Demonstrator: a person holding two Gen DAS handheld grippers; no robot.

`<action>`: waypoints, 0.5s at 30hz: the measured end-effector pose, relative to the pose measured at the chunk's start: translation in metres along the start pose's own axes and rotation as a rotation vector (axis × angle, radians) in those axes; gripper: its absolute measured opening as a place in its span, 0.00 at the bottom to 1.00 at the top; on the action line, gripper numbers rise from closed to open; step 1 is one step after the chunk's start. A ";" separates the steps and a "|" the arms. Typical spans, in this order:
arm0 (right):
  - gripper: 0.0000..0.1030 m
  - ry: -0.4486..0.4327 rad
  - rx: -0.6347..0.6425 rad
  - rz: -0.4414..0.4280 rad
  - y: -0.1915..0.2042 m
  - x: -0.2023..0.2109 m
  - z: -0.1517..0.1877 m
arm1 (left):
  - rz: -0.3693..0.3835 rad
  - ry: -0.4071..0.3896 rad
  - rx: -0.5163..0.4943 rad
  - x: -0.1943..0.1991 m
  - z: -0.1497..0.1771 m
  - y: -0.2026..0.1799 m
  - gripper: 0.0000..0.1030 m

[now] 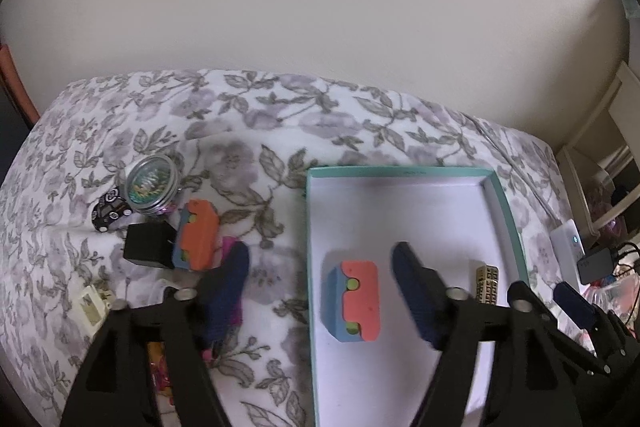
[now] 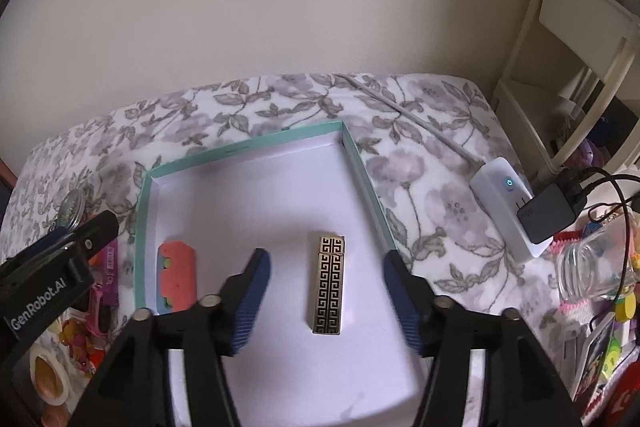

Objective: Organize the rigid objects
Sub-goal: 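Withdraw both open tools from the tray back toward the object pile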

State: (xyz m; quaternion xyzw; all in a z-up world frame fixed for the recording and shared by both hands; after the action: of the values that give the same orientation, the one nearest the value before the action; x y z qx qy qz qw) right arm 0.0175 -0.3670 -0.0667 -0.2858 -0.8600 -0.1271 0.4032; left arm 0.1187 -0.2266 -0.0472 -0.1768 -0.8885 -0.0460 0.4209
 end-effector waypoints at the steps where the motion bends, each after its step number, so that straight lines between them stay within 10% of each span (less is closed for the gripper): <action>1: 0.67 -0.001 0.009 0.000 0.001 0.000 0.000 | -0.008 -0.004 0.004 0.000 -0.001 0.002 0.78; 15: 0.99 0.002 0.018 0.005 0.001 -0.006 0.003 | -0.042 0.030 0.079 -0.010 0.002 0.022 0.86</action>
State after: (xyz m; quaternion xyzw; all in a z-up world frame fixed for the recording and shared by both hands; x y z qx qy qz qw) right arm 0.0191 -0.3665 -0.0730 -0.2842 -0.8599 -0.1187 0.4071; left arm 0.1309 -0.2078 -0.0577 -0.1408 -0.8867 -0.0223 0.4398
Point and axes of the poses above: each gripper's, at about its wrist camera, not at the fingertips, and x roughly against the way its jaws point, y to its left, z to its underside, the point moved 5 cm from there along -x, roughly the way its jaws point, and after that the axes turned 10 degrees about -y, right-handed, at the moved point
